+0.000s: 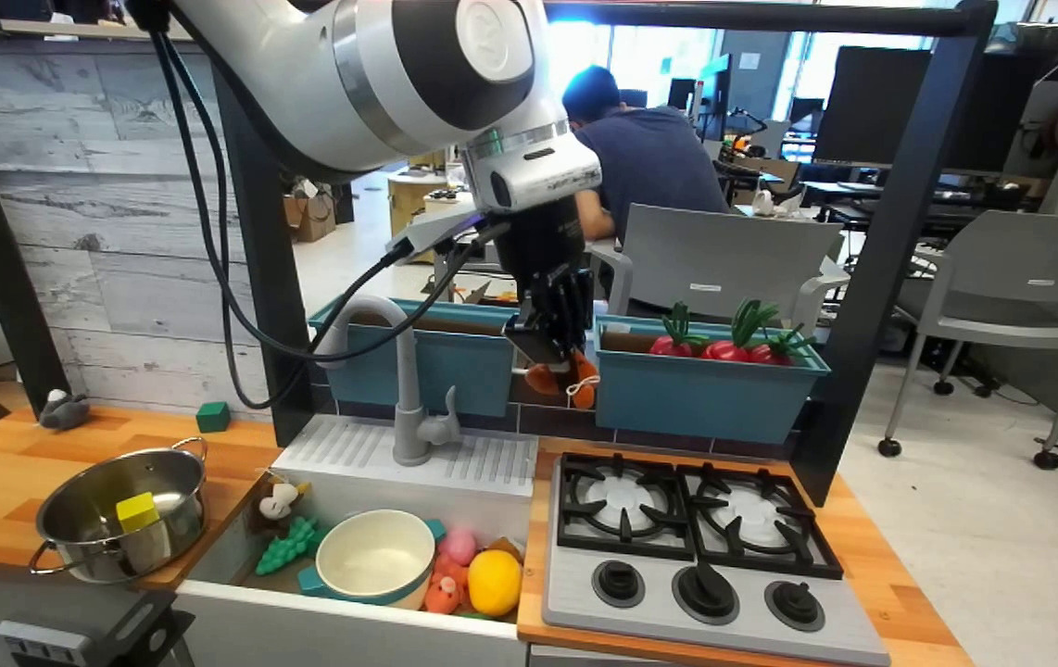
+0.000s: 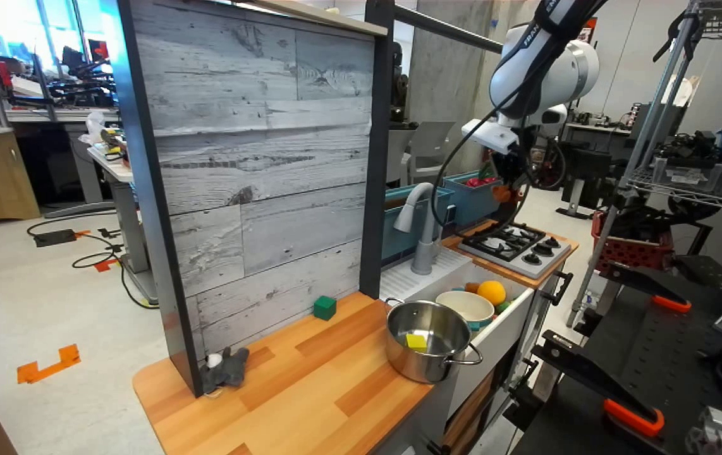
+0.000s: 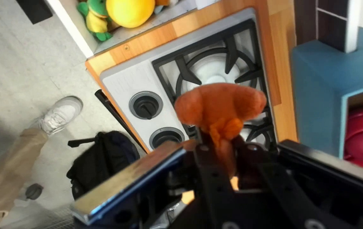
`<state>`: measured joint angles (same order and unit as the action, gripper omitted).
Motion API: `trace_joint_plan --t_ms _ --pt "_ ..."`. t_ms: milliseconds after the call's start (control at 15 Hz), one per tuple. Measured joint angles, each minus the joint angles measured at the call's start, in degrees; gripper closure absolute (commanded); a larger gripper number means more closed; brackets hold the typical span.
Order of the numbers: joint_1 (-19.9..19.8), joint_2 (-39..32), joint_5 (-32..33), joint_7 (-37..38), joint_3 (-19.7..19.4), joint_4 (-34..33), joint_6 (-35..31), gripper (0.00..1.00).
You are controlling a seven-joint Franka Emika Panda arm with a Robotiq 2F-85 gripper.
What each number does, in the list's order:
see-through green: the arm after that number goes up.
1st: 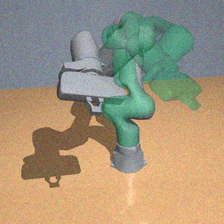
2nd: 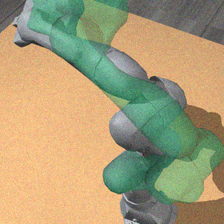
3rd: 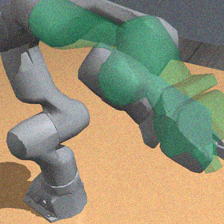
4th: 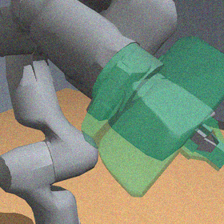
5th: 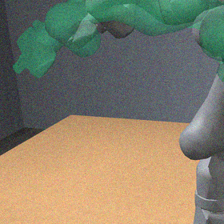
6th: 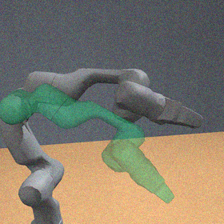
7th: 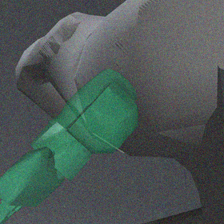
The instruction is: Move the pot to the left and the orange plush toy to the right
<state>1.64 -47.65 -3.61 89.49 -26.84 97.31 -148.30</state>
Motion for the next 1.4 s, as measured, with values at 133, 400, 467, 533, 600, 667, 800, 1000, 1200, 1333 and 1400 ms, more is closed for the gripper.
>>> trace_joint_plan --t_ms 133,400,467,533,600,667,800,1000,1200,1333,1400 --pt "1.3 -1.9 1.64 7.05 -1.47 -2.73 -0.37 0.96" --pt "4.57 -9.32 7.75 21.53 -5.64 -10.52 1.49 0.96" --pt "4.72 -11.39 8.72 24.07 -5.94 -12.81 3.14 0.96" --pt "4.53 -13.31 9.1 25.46 -5.79 -15.09 5.34 0.96" --pt "3.86 -14.88 9.1 25.48 -4.91 -17.24 7.55 0.96" --pt "2.75 -16.18 9.1 24.96 -3.35 -19.37 9.54 0.96" --pt "-0.17 -18.11 9.08 22.27 0.73 -23.38 12.45 0.96" --pt "-3.54 -20.76 9.01 18.71 5.09 -29.07 16.32 0.6" --pt "-5.51 -22.8 8.88 17.06 7.12 -33.73 19.15 0.44" --pt "-6.21 -23.77 8.88 16.51 7.53 -36.06 20.47 0.31" --pt "-6.43 -24.22 8.88 16.34 7.57 -37.21 21.13 0.23"
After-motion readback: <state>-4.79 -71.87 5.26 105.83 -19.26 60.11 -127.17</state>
